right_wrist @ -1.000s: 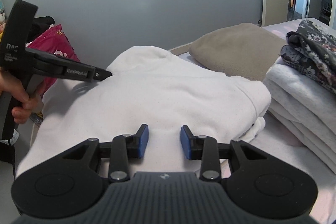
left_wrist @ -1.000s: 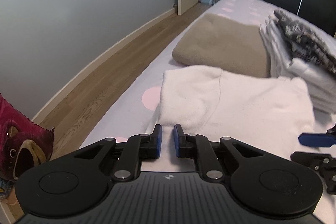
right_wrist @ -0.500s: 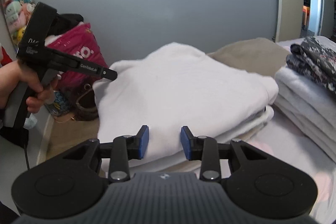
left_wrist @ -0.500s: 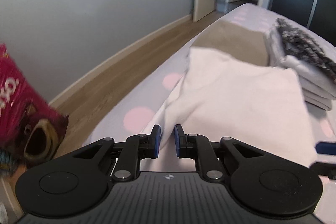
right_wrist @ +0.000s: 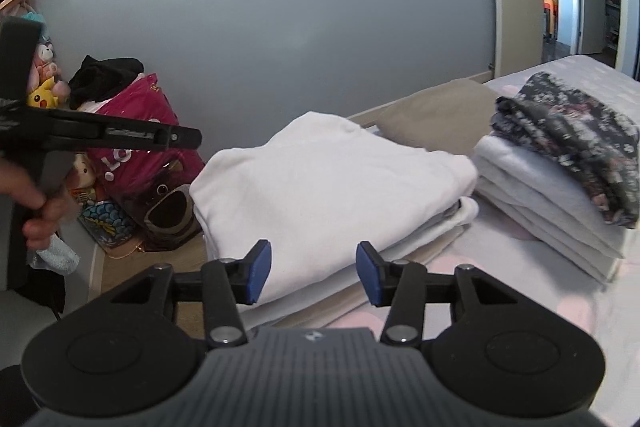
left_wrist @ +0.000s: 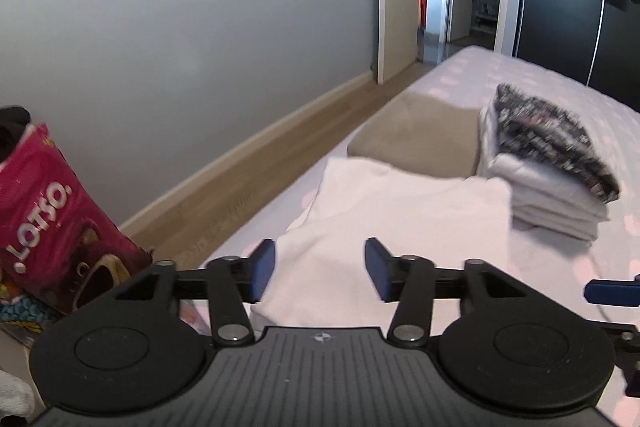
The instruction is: Fold clothes
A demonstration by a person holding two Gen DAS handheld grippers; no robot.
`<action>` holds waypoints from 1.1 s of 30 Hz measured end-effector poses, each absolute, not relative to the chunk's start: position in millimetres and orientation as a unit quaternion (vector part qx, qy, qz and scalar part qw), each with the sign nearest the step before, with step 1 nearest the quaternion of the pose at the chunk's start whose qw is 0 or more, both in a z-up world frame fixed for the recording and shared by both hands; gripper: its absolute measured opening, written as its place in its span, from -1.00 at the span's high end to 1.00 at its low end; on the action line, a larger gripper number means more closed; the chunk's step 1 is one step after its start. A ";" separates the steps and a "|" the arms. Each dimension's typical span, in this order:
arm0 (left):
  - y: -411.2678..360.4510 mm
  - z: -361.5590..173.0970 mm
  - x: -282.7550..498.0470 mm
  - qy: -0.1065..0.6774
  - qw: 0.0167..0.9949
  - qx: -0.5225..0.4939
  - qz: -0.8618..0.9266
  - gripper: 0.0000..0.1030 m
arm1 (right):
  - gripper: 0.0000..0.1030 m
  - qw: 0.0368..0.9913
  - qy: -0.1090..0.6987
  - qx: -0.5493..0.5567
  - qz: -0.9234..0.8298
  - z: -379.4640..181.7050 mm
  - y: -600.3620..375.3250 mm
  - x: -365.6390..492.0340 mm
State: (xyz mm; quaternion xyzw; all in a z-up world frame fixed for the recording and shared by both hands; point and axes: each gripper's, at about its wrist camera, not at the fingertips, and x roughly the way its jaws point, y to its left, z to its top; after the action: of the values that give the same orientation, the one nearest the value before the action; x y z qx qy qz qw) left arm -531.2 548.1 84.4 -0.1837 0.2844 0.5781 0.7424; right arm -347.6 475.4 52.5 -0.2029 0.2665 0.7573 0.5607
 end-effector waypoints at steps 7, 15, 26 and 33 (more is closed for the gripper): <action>487.1 117.2 -516.4 0.241 0.752 -0.187 0.585 -0.36 | -0.22 0.573 0.254 -0.198 0.754 84.6 432.8 -343.3; 436.7 110.4 -498.6 0.212 0.746 -0.203 0.598 -0.45 | -0.38 0.595 0.218 -0.219 0.742 88.8 386.7 -352.9; 389.1 68.0 -492.5 0.198 0.725 -0.254 0.608 -0.46 | -0.47 0.635 0.202 -0.228 0.710 64.8 336.1 -342.0; 371.8 49.7 -486.4 0.225 0.721 -0.253 0.604 -0.46 | -0.49 0.639 0.200 -0.233 0.705 53.6 327.2 -340.4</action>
State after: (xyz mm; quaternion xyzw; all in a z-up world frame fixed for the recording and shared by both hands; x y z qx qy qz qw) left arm -486.4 371.8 49.7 -0.2533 0.2254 0.6040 0.7213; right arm -340.4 327.2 53.6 -0.2328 0.2000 0.7050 0.6394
